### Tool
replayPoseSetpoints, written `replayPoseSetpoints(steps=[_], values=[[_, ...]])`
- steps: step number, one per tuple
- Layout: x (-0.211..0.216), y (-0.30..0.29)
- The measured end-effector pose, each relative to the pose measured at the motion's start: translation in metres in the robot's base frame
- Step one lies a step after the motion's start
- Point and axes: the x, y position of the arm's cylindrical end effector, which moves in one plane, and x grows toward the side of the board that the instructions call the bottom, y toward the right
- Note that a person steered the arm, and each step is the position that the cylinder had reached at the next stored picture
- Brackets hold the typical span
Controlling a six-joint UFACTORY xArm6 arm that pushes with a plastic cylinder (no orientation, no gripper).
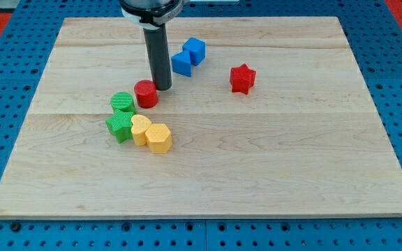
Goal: Nudge the red star right a bit
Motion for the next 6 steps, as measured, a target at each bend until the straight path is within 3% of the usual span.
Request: replayPoseSetpoints(steps=[2,6], values=[[0.002,0.011],[0.018,0.150]])
